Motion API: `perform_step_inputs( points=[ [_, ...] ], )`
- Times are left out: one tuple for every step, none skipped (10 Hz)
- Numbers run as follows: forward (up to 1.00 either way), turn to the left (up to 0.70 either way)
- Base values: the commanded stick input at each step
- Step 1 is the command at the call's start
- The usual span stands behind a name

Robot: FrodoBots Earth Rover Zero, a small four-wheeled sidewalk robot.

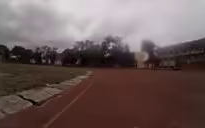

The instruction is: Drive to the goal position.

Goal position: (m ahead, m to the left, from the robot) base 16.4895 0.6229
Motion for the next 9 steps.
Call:
perform_step_inputs(
  points=[
    [1.0,0.0],
    [1.0,0.0],
    [1.0,0.0],
    [1.0,-0.11],
    [1.0,-0.35],
    [1.0,-0.21],
    [1.0,0.0],
    [1.0,0.0],
    [1.0,0.0]
  ],
)
